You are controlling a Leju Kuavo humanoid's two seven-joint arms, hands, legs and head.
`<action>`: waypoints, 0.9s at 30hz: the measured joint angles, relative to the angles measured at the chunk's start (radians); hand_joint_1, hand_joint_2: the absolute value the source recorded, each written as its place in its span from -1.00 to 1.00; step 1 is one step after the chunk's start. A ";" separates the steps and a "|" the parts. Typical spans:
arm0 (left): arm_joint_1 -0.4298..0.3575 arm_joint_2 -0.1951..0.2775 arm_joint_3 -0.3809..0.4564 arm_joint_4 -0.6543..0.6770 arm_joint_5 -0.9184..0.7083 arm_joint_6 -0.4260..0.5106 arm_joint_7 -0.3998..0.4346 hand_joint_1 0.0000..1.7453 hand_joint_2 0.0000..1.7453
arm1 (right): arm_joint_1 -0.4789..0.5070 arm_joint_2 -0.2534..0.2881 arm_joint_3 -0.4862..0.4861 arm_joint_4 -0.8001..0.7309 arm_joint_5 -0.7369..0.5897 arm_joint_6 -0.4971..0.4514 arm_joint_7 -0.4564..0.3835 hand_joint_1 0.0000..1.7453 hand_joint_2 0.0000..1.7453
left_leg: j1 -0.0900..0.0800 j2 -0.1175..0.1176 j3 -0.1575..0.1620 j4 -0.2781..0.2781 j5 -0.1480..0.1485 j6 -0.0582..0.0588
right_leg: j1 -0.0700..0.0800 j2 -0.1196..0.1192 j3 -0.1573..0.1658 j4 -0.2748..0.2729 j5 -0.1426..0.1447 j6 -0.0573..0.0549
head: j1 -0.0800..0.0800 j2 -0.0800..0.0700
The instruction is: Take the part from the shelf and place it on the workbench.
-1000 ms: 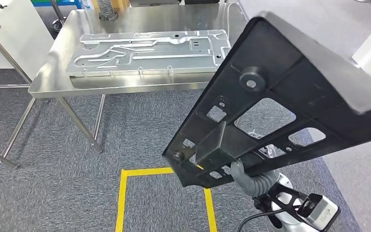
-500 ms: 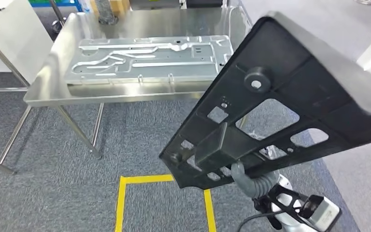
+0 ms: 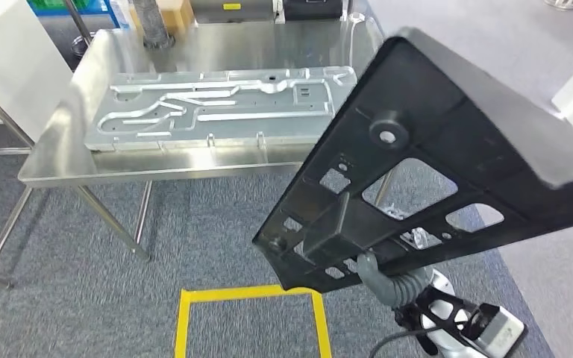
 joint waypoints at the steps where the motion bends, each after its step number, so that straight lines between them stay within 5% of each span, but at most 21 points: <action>1: 0.001 0.000 0.000 0.000 -0.001 -0.001 -0.001 -1.00 1.00 | 0.000 0.000 0.000 -0.001 0.001 -0.002 0.000 1.00 1.00 | 0.001 -0.001 0.011 -0.007 -0.001 0.007 | -0.001 0.000 -0.002 0.012 0.005 0.005 | 0.000 0.000; 4: 0.000 0.000 0.000 0.000 -0.004 -0.002 -0.005 -1.00 1.00 | 0.001 0.001 -0.002 -0.002 0.001 -0.006 0.000 1.00 1.00 | 0.004 -0.003 0.050 -0.023 -0.015 0.024 | -0.003 -0.002 -0.081 0.154 0.011 0.015 | 0.000 0.000; 6: -0.002 0.000 0.000 0.000 -0.004 -0.003 -0.006 -1.00 1.00 | 0.004 0.004 -0.003 -0.002 0.001 -0.008 0.000 1.00 1.00 | 0.003 -0.005 0.071 -0.024 -0.035 0.029 | -0.005 -0.002 -0.174 0.269 -0.045 0.019 | 0.000 0.000; 8: -0.003 0.000 0.000 0.000 -0.003 -0.002 -0.006 -1.00 1.00 | 0.009 0.005 -0.003 0.000 0.004 -0.010 0.000 1.00 1.00 | 0.003 -0.009 0.098 -0.024 -0.058 0.028 | -0.007 -0.002 -0.233 0.298 -0.101 0.024 | 0.000 0.000; 9: -0.003 0.000 0.000 0.000 -0.002 -0.002 -0.006 -1.00 1.00 | 0.010 0.005 -0.003 0.002 0.006 -0.011 0.000 1.00 1.00 | 0.003 -0.011 0.114 -0.024 -0.070 0.027 | -0.008 -0.002 -0.241 0.271 -0.098 0.025 | 0.000 0.000; 10: -0.003 -0.001 0.000 0.000 -0.002 -0.002 -0.006 -1.00 1.00 | 0.007 0.005 -0.002 0.006 0.009 -0.014 0.000 1.00 1.00 | 0.003 -0.012 0.131 -0.024 -0.083 0.026 | -0.008 -0.002 -0.239 0.220 -0.064 0.023 | 0.000 0.000; 13: -0.005 -0.007 0.000 0.000 -0.005 0.000 -0.005 -1.00 1.00 | -0.020 0.005 0.000 0.039 0.016 -0.033 0.000 1.00 1.00 | 0.000 -0.014 0.163 -0.024 -0.120 0.013 | -0.002 -0.004 -0.220 0.055 0.121 0.009 | 0.000 0.000; 14: -0.008 -0.008 0.000 0.000 -0.005 0.000 -0.005 -1.00 1.00 | -0.031 0.005 0.001 0.052 0.018 -0.040 0.000 1.00 1.00 | -0.001 -0.014 0.169 -0.022 -0.126 0.008 | 0.000 -0.003 -0.217 0.031 0.154 0.004 | 0.000 0.000; 17: -0.012 -0.009 0.000 0.000 -0.006 0.000 -0.006 -1.00 1.00 | -0.052 0.002 0.001 0.074 0.023 -0.064 0.000 1.00 1.00 | -0.001 -0.012 0.167 0.014 -0.117 -0.009 | -0.001 -0.003 -0.191 0.016 0.151 -0.013 | 0.000 0.000; 19: -0.014 -0.010 0.000 0.000 -0.006 0.000 -0.007 -1.00 1.00 | -0.061 0.000 0.001 0.081 0.027 -0.089 0.000 1.00 1.00 | 0.001 -0.009 0.113 0.113 -0.114 -0.018 | -0.002 -0.006 -0.163 0.012 0.135 -0.024 | -0.001 0.000; 22: -0.012 -0.011 0.000 0.000 -0.006 0.000 -0.008 -1.00 1.00 | -0.070 -0.001 -0.003 0.088 0.025 -0.119 0.000 1.00 1.00 | 0.006 -0.007 -0.012 0.268 -0.201 -0.027 | -0.001 -0.006 -0.126 0.012 0.101 -0.030 | -0.001 0.000; 24: -0.008 -0.011 0.001 0.000 -0.006 -0.001 -0.009 -1.00 1.00 | -0.077 -0.001 -0.018 0.092 0.022 -0.124 0.000 1.00 1.00 | 0.008 -0.006 -0.050 0.256 -0.243 -0.029 | -0.001 -0.004 -0.095 0.012 0.076 -0.029 | -0.001 0.000; 25: -0.007 -0.011 0.001 0.000 -0.006 -0.001 -0.011 -1.00 1.00 | -0.085 -0.001 -0.030 0.095 0.031 -0.131 0.000 1.00 1.00 | 0.008 -0.005 -0.050 0.211 -0.221 -0.027 | -0.001 -0.003 -0.078 0.012 0.064 -0.028 | -0.001 0.000; 27: -0.005 -0.010 0.001 0.000 -0.009 -0.001 -0.018 -1.00 1.00 | -0.112 -0.001 -0.067 0.108 0.080 -0.165 0.000 1.00 1.00 | 0.007 -0.004 -0.042 0.086 -0.089 -0.021 | 0.000 -0.001 -0.050 0.015 0.040 -0.022 | 0.000 0.000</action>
